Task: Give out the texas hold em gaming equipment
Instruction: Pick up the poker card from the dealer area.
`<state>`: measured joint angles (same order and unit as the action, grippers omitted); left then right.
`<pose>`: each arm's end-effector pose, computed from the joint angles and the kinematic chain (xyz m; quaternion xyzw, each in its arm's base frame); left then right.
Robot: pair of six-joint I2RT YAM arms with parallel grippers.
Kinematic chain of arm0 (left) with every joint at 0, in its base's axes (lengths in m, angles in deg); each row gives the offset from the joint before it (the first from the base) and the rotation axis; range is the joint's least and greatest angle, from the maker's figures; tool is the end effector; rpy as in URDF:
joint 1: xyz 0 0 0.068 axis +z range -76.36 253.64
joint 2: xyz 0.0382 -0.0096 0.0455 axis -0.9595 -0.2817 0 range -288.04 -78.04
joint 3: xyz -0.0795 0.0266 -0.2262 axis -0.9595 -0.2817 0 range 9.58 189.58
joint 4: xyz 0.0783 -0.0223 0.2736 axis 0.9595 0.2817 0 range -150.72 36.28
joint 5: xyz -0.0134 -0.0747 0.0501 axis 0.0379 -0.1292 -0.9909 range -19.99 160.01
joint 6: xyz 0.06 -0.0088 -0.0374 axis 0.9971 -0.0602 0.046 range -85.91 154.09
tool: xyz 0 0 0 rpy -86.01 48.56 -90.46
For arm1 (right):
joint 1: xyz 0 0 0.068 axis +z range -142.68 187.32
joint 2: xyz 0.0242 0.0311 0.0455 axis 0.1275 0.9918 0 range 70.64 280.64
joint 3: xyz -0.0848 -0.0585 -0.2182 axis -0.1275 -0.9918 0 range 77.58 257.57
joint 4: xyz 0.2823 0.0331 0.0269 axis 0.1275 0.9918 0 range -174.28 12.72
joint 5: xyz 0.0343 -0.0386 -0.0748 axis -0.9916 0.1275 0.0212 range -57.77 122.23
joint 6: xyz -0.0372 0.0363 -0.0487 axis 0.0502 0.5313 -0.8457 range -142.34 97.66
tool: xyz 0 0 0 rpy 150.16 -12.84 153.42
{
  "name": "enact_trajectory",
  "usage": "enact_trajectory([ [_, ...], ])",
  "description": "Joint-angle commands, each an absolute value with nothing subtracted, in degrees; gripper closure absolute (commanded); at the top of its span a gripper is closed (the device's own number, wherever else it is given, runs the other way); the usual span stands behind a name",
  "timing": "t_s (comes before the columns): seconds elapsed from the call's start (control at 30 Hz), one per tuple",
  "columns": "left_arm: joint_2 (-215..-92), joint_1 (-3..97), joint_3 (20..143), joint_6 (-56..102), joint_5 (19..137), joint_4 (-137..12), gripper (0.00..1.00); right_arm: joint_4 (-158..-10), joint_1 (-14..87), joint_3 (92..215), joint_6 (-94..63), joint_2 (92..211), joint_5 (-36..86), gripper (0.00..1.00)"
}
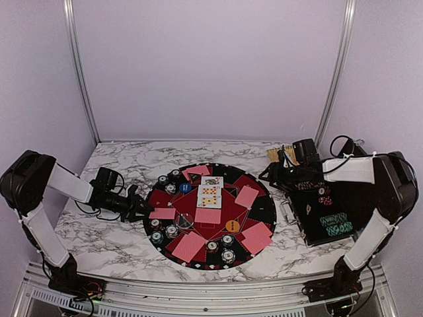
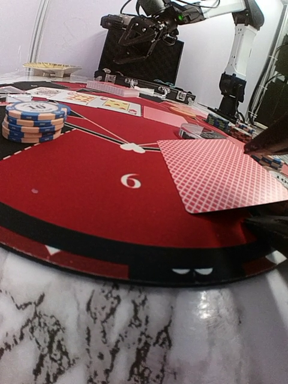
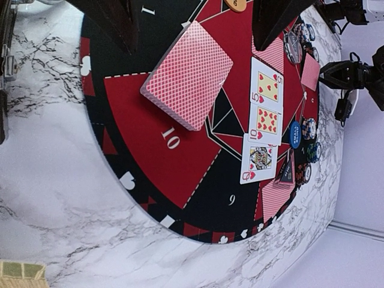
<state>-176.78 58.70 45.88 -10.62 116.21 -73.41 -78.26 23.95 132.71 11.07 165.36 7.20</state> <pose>0.2862 -0.1201 0.0426 -0.0915 0.8694 -0.4770 0.0914 0.3519 0.1310 0.1271 0.0509 0.9062 0.3378 0.2494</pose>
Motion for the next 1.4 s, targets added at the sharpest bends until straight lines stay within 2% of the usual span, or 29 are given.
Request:
enact_trajectory([
  [0.0, -180.2, 57.9, 45.4, -10.7, 114.8, -70.4, 0.64, -79.8, 24.5, 132.4, 11.4, 165.2, 6.7, 0.37],
  [0.53, -182.4, 57.1, 46.8, -10.9, 114.4, -70.6, 0.70, -79.9, 24.5, 131.7, 11.3, 165.2, 6.9, 0.37],
  [1.0, -184.5, 57.3, 48.6, -12.1, 114.7, -71.4, 0.84, -80.3, 24.6, 130.8, 11.5, 164.8, 6.9, 0.37],
  [1.23, -185.9, 58.0, 50.5, -13.7, 116.6, -73.0, 1.00, -80.2, 24.6, 130.6, 11.5, 164.3, 7.0, 0.38],
  [1.37, -185.7, 58.6, 51.7, -14.9, 118.4, -74.5, 1.00, -79.9, 24.6, 130.6, 11.5, 164.0, 7.4, 0.38],
])
